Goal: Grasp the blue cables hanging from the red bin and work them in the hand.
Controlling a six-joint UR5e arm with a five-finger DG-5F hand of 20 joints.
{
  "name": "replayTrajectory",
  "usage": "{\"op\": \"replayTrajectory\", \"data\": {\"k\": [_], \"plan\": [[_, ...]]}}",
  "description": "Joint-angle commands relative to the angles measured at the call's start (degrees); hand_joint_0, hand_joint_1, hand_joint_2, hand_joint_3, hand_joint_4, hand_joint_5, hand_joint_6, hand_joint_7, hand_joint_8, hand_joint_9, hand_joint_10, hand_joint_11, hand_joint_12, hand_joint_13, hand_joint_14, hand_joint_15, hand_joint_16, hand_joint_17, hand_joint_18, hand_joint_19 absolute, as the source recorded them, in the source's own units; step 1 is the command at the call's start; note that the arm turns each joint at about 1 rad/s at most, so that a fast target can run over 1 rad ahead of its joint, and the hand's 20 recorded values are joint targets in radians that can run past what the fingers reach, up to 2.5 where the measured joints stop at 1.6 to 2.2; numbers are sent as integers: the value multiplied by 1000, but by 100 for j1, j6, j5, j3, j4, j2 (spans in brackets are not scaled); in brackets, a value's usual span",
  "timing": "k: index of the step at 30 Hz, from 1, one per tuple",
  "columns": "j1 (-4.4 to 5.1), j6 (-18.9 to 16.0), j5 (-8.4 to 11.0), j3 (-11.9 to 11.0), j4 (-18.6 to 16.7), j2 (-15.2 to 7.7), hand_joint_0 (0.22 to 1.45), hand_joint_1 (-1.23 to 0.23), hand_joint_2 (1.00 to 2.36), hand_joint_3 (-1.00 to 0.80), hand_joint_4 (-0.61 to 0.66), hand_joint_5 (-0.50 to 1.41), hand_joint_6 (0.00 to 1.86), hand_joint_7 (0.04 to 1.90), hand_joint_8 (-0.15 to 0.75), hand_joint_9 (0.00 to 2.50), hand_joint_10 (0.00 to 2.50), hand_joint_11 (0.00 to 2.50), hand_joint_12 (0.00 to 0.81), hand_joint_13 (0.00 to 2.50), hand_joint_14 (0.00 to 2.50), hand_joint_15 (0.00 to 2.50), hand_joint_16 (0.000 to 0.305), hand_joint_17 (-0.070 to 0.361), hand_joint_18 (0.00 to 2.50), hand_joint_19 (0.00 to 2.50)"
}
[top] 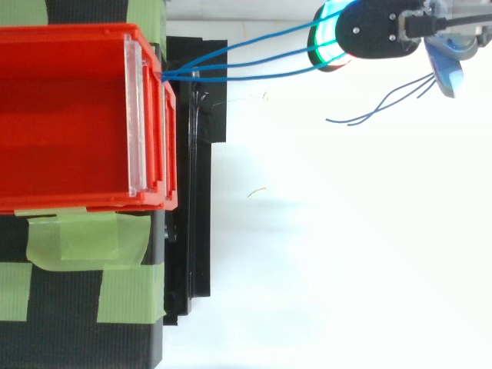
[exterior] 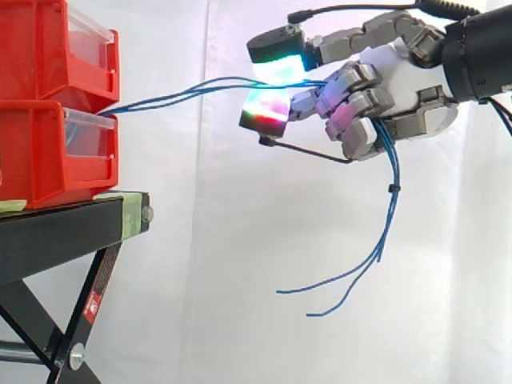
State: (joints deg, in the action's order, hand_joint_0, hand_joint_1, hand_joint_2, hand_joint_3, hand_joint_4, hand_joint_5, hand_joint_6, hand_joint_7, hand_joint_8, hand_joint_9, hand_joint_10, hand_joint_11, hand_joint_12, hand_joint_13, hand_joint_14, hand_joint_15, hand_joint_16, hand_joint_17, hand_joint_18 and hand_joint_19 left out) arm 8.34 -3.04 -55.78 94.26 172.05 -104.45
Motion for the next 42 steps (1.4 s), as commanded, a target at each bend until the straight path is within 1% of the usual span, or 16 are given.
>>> {"op": "replayTrajectory", "data": {"k": [1, 2, 4, 7, 8, 14, 19, 20, 23, 25, 26, 30, 34, 36, 38, 42], "plan": [[-26, 49, -47, 4, -40, 3, 634, -648, 2099, 171, 192, -248, 1000, 921, 430, 1603, 2500, 2500, 727, 1909, 2500, 1975, 224, 168, 2202, 725], [-26, 58, -56, 4, -40, -6, 632, -663, 2095, 152, 190, -242, 960, 925, 430, 1603, 2500, 2500, 727, 1909, 2500, 1975, 224, 168, 2202, 725], [-35, 75, -82, 4, -40, 3, 718, -697, 1936, 236, 164, -231, 898, 946, 430, 1603, 2500, 2500, 727, 1909, 2500, 1975, 224, 168, 2202, 725], [-52, 84, -100, 4, -49, 3, 796, -696, 1882, 237, 158, -162, 922, 925, 430, 1603, 2500, 2500, 727, 1909, 2500, 1975, 224, 168, 2202, 725], [-61, 84, -100, 4, -49, 3, 903, -714, 1678, 331, 169, -71, 820, 991, 430, 1603, 2500, 2500, 727, 1909, 2500, 1975, 224, 168, 2202, 725], [-70, 119, -144, 4, -49, 3, 993, -696, 1488, 391, 206, 97, 813, 1036, 430, 1603, 2500, 2500, 727, 1909, 2500, 1975, 224, 168, 2202, 725], [-61, 365, -179, -5, -93, 3, 982, -656, 1623, 387, 210, 153, 866, 1048, 430, 1603, 2500, 2500, 727, 1909, 2500, 1975, 224, 168, 2202, 725], [-35, 594, -232, -5, -101, 3, 977, -652, 1637, 388, 205, 155, 863, 1048, 430, 1603, 2500, 2500, 727, 1909, 2500, 1975, 224, 168, 2202, 725], [-17, 866, -328, 4, -128, -6, 969, -649, 1657, 375, 204, 159, 857, 1056, 430, 1603, 2500, 2500, 727, 1909, 2500, 1975, 224, 168, 2202, 725], [1, 1033, -416, -5, -189, 3, 933, -635, 1742, 363, 213, 159, 858, 1062, 430, 1603, 2500, 2500, 727, 1909, 2500, 1975, 224, 168, 2202, 725], [9, 1157, -530, -5, -260, 3, 876, -621, 1881, 313, 220, 160, 879, 1062, 430, 1603, 2500, 2500, 727, 1909, 2500, 1975, 224, 168, 2202, 725], [9, 1262, -732, -5, -444, 3, 776, -614, 2033, 209, 244, 126, 889, 1047, 430, 1603, 2500, 2500, 727, 1909, 2500, 1975, 224, 168, 2202, 725], [9, 1315, -864, 4, -541, 3, 780, -676, 1884, 150, 250, 126, 871, 1036, 430, 1603, 2500, 2500, 727, 1909, 2500, 1975, 224, 168, 2202, 725], [9, 1315, -864, -5, -558, 3, 821, -695, 1772, 191, 247, 127, 861, 1037, 430, 1603, 2500, 2500, 727, 1909, 2500, 1975, 224, 168, 2202, 725], [9, 1315, -882, -5, -594, 3, 928, -687, 1646, 352, 225, 144, 851, 1064, 430, 1603, 2500, 2500, 727, 1909, 2500, 1975, 224, 168, 2202, 725], [18, 1350, -961, -5, -629, 3, 978, -680, 1636, 380, 216, 160, 870, 1060, 430, 1603, 2500, 2500, 727, 1909, 2500, 1975, 224, 168, 2202, 725]]}}
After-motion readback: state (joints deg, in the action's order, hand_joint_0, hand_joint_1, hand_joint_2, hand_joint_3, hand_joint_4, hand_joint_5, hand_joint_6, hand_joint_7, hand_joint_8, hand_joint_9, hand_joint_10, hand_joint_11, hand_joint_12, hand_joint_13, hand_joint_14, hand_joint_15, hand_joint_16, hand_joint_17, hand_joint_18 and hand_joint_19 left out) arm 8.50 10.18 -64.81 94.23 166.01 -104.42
